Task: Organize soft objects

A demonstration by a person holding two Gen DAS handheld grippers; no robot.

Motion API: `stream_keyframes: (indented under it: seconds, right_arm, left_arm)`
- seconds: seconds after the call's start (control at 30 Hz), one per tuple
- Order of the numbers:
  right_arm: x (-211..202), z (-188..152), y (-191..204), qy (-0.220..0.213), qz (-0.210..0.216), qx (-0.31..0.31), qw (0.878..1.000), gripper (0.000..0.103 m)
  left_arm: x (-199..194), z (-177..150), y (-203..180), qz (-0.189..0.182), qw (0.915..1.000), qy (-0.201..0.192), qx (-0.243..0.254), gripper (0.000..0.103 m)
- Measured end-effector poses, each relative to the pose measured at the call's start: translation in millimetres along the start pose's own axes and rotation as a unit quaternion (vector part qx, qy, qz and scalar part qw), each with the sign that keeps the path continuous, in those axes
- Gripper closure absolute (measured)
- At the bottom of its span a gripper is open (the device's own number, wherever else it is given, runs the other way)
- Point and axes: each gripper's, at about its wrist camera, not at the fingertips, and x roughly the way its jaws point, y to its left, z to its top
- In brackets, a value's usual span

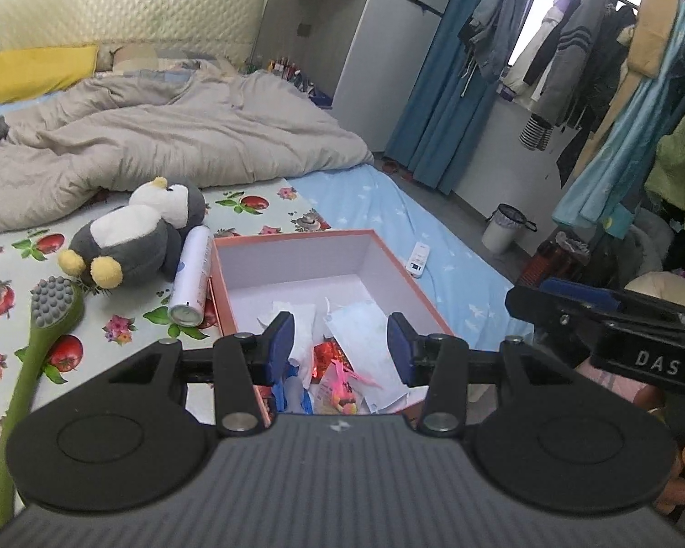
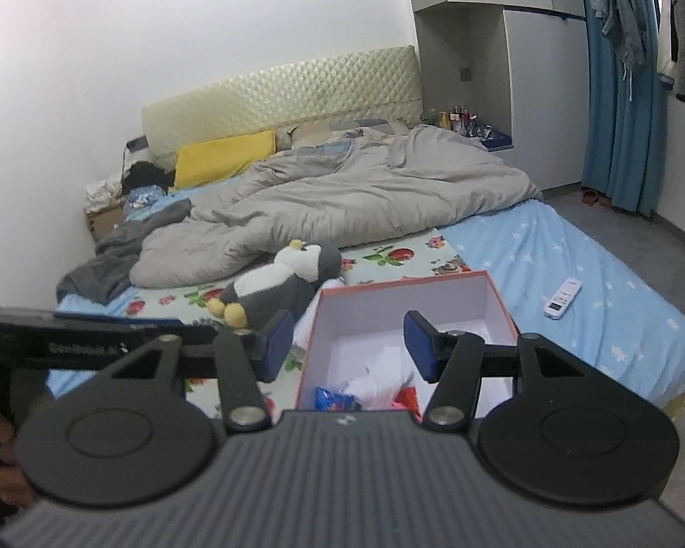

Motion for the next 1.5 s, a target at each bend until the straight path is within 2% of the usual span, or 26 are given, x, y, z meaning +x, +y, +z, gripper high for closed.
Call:
stream_keyframes:
  seconds: [0.4,0.8,1.5]
  right_arm:
    - [-15.0,-39.8,8.2,0.024,-0.009,0.008,1.000,0.046]
    - [-18.0,-76.3,9.3,0.048,-0.039,0.014,0.998,0.046]
    - [-23.4,-84.8,12.6,0.055,-0.045,0.001,0.997,0.046]
  left_arm:
    - [-31.6,-36.9,-9.1,0.009,0.9999,-0.011,0.000,0.052]
    - [-22.6,-68.7,-8.8,0.029,0.9996,-0.002,-0.001,0.052]
    - [-22.7,-77.2,-3.9,0.032,0.9995,-0.001,-0.009,0.050]
